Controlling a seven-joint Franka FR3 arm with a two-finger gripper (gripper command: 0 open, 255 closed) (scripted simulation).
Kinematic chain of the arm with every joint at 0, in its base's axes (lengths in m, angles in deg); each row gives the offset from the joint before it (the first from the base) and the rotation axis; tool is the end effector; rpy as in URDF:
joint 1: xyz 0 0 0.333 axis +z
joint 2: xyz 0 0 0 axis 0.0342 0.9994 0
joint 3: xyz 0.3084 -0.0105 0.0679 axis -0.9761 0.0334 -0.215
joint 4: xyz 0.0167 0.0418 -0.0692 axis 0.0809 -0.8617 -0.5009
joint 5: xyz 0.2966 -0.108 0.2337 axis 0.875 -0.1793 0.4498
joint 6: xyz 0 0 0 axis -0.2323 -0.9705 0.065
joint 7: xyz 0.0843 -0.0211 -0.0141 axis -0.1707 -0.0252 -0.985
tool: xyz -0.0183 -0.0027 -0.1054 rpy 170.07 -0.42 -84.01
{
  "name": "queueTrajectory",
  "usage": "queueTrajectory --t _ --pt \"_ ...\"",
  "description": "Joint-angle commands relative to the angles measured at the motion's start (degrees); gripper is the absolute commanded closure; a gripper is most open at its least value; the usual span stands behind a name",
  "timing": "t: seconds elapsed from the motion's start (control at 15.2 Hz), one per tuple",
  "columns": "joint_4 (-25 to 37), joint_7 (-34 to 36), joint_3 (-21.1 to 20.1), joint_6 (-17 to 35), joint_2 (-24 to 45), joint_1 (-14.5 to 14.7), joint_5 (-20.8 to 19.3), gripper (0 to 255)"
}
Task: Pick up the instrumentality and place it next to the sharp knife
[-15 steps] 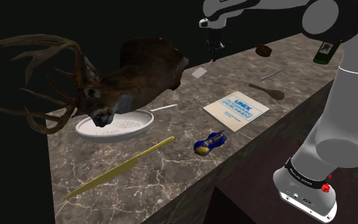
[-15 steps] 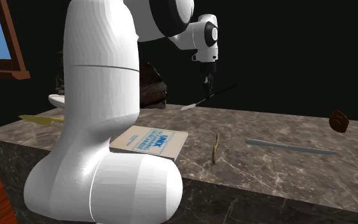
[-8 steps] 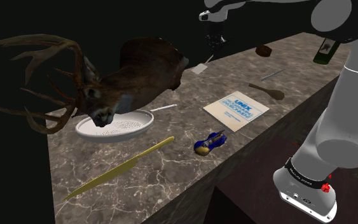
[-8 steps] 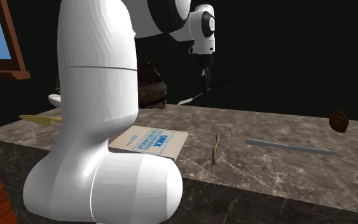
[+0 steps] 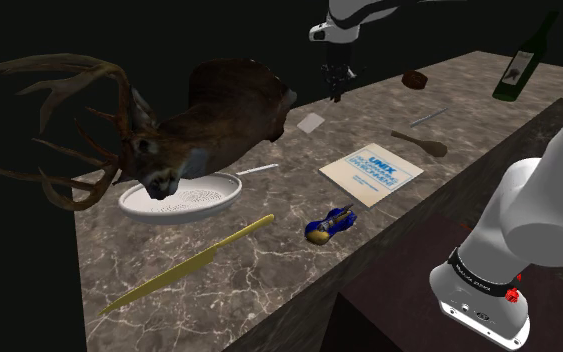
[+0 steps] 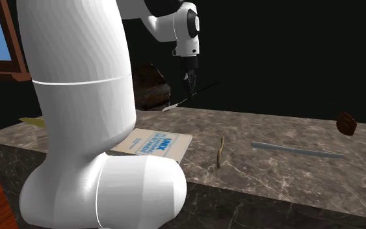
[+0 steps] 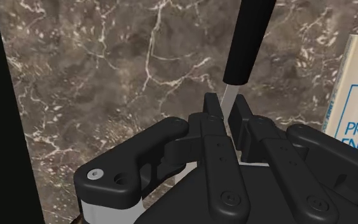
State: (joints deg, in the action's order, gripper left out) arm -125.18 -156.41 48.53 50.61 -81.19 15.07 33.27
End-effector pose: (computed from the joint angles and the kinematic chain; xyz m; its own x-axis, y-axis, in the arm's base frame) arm 0.5410 -0.0537 0.5276 0.1238 0.9901 -0.0658 0.9923 -0.1241 0.0002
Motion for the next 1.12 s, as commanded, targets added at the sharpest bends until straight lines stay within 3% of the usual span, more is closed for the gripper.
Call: queueTrajectory --t 0.0,0.53,1.06 --pt "-2.99 2.80 -1.37 -0.21 -3.11 1.08 -0.85 255" --pt "-13.73 13.80 -8.05 -0.69 -13.57 4.86 -1.68 255" --pt "-20.31 24.49 -15.63 -2.08 -20.68 8.90 0.67 255"
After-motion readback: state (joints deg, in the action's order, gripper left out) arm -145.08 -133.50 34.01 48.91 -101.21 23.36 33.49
